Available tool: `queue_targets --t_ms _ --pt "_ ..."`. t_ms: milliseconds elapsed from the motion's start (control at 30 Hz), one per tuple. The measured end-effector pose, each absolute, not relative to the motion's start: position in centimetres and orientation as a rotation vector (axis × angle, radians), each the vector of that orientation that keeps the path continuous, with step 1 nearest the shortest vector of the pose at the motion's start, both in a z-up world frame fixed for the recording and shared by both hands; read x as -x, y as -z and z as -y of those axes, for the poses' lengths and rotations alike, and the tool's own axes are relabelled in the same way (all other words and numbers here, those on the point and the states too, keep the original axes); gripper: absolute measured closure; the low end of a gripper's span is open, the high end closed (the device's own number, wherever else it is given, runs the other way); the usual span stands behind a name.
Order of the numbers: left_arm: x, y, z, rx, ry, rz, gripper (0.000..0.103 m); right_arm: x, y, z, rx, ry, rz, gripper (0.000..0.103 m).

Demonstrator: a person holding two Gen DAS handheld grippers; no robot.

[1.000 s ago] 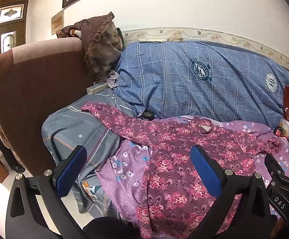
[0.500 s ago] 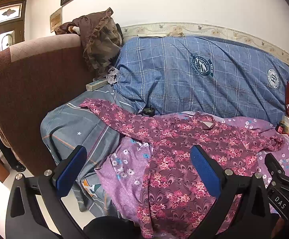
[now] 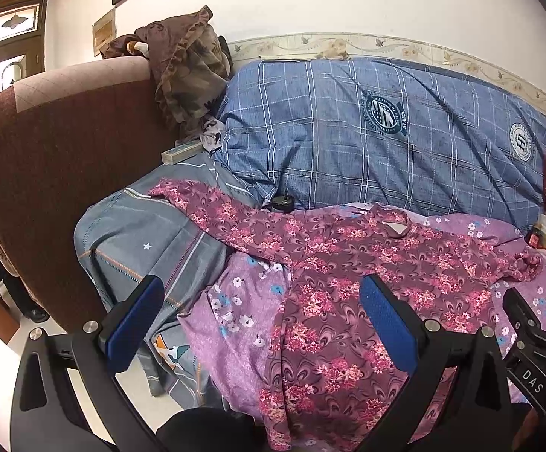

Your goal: Fold small clothes

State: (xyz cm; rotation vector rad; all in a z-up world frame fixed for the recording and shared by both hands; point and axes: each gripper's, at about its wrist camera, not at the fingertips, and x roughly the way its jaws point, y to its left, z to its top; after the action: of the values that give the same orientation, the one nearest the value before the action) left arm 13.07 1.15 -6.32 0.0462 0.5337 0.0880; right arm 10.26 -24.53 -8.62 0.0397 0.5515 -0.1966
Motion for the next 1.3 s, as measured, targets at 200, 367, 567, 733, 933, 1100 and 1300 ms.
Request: queue_targets --t_ms 200,367,567,733,933,1100,1300 --pt "-13.4 6.4 -1.2 -0.044 -0.089 -0.540 0.000 -10.6 8.7 24.5 -0.041 0.194 -0.557 0.004" --pt "-13.8 6.5 -1.2 -0.046 -0.088 -0.548 0.000 -11.2 8.8 24.5 -0.042 0.192 -0.563 0.004" --pt "-14.2 6.8 -1.3 -0.043 -0.091 -0.551 0.000 -11.6 9.0 24.4 -0.037 0.191 -0.568 0.004" --pt "-14.6 7.1 -1.2 -0.044 -0.095 -0.559 0.000 -11.9 9.3 24.2 -0.033 0.188 -0.575 0.004" --pt "-15.4 7.8 -1.3 -0.045 -0.095 -0.581 0.000 -12.9 9.9 24.1 -0.021 0.191 -0.600 0.004" --pt "-15.9 8.3 -1.2 -0.053 -0.087 -0.597 0.000 -13.8 10.4 23.8 0.011 0.211 -0.625 0.005" --pt "-16.8 8.8 -0.6 -0.070 -0.083 -0.621 0.000 -14.2 10.4 24.1 0.043 0.235 -0.622 0.005"
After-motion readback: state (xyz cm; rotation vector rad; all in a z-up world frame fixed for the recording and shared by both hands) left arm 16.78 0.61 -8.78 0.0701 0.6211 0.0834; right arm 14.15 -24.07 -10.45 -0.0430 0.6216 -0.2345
